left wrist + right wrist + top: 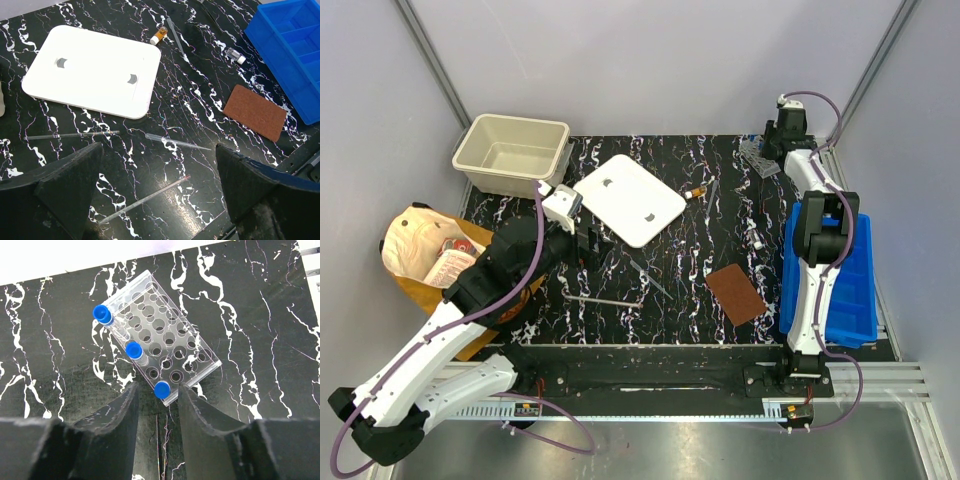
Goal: Organize the chemistry lab equipment
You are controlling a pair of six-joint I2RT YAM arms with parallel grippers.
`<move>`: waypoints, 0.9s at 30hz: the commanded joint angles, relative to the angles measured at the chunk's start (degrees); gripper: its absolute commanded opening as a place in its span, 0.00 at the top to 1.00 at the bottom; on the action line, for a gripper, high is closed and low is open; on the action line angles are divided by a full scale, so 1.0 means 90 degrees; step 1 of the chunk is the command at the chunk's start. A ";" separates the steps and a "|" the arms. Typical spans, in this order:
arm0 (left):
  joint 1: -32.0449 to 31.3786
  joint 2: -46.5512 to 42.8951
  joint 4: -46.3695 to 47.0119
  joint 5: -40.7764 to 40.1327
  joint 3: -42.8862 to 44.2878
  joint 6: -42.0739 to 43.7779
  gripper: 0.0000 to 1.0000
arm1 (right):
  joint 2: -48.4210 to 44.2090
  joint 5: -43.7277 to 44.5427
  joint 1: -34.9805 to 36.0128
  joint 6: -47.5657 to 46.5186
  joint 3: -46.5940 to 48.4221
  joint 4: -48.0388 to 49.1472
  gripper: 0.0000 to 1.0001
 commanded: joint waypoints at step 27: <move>0.0036 -0.0211 0.0402 -0.1073 -0.0244 0.0091 0.01 | -0.3537 -0.1128 0.0420 0.0540 -0.4010 -0.1982 0.44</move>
